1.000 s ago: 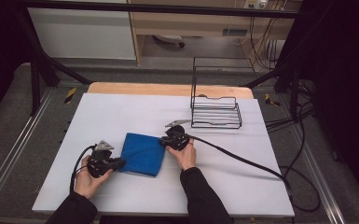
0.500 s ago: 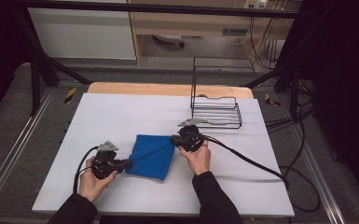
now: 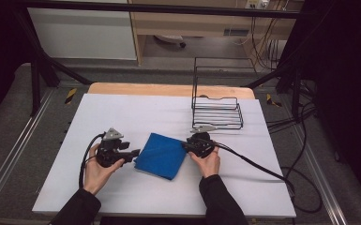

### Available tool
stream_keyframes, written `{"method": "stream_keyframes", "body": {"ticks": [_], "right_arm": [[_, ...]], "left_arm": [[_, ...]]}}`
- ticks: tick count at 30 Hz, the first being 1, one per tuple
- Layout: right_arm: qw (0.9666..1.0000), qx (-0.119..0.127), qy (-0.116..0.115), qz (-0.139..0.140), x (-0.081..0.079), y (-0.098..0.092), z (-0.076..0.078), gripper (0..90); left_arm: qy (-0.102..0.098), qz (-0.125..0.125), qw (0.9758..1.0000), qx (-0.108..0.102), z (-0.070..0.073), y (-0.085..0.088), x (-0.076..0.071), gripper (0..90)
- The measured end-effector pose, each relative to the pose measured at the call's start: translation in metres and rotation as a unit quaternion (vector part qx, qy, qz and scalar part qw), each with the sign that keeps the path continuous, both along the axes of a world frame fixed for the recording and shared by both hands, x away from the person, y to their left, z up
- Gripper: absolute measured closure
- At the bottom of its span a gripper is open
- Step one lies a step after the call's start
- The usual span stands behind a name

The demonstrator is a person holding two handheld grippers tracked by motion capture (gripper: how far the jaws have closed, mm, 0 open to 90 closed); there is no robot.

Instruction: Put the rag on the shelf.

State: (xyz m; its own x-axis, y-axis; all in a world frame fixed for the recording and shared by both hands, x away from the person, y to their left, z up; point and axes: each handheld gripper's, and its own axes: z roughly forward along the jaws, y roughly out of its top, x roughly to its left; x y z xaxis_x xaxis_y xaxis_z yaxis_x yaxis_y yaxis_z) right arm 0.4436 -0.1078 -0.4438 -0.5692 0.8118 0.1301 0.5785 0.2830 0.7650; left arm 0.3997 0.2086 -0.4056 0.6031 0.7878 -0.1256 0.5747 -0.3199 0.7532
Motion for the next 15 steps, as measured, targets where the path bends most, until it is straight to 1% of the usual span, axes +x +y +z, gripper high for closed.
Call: {"method": "stream_keyframes", "body": {"ticks": [1, 2, 3, 5, 6, 7, 8, 9, 10, 11, 12, 13, 15], "right_arm": [[1.0000, 0.000, 0.000, 0.000, 0.000, 0.000, 0.000, 64.2], [0.9999, 0.004, -0.007, 0.008, -0.002, -0.001, 0.003, 56.9], [0.9995, 0.018, -0.013, 0.022, -0.007, -0.003, 0.011, 50.1], [0.9986, 0.033, -0.015, 0.039, -0.016, -0.005, 0.018, 47.5], [0.9979, 0.038, -0.014, 0.051, -0.020, -0.005, 0.021, 47.4], [0.9972, 0.044, -0.009, 0.060, -0.025, -0.005, 0.023, 46.9], [0.9972, 0.044, -0.009, 0.060, -0.025, -0.005, 0.023, 46.9], [0.9958, 0.040, -0.006, 0.081, -0.036, -0.002, 0.026, 47.2], [0.9958, 0.040, -0.006, 0.081, -0.036, -0.002, 0.026, 47.2], [0.9942, 0.030, -0.002, 0.103, -0.048, 0.002, 0.024, 47.1], [0.9942, 0.030, -0.002, 0.103, -0.048, 0.002, 0.024, 47.1], [0.9919, 0.031, 0.002, 0.124, -0.059, 0.006, 0.021, 47.2], [0.9896, 0.038, 0.004, 0.139, -0.068, 0.009, 0.017, 48.1]], "left_arm": [[-0.003, -0.003, 1.0000, 0.003, 0.004, -0.004, 0.004, 42.8], [-0.005, -0.003, 1.0000, 0.005, 0.007, -0.008, 0.008, 43.4], [-0.006, -0.006, 0.9999, 0.009, 0.009, -0.014, 0.012, 48.5], [-0.003, -0.014, 0.9997, 0.020, 0.010, -0.025, 0.021, 54.4], [0.001, -0.018, 0.9994, 0.031, 0.009, -0.031, 0.025, 57.0], [0.006, -0.021, 0.9985, 0.050, 0.003, -0.043, 0.033, 59.2], [0.006, -0.021, 0.9985, 0.050, 0.003, -0.043, 0.033, 60.5], [0.010, -0.023, 0.9980, 0.058, -0.001, -0.048, 0.037, 62.3], [0.016, -0.025, 0.9975, 0.064, -0.005, -0.052, 0.040, 62.3], [0.023, -0.025, 0.9970, 0.069, -0.010, -0.055, 0.044, 64.5], [0.029, -0.024, 0.9967, 0.072, -0.015, -0.057, 0.046, 64.5], [0.034, -0.024, 0.9964, 0.074, -0.019, -0.058, 0.049, 69.5], [0.045, -0.026, 0.9955, 0.079, -0.025, -0.060, 0.052, 74.6]]}}
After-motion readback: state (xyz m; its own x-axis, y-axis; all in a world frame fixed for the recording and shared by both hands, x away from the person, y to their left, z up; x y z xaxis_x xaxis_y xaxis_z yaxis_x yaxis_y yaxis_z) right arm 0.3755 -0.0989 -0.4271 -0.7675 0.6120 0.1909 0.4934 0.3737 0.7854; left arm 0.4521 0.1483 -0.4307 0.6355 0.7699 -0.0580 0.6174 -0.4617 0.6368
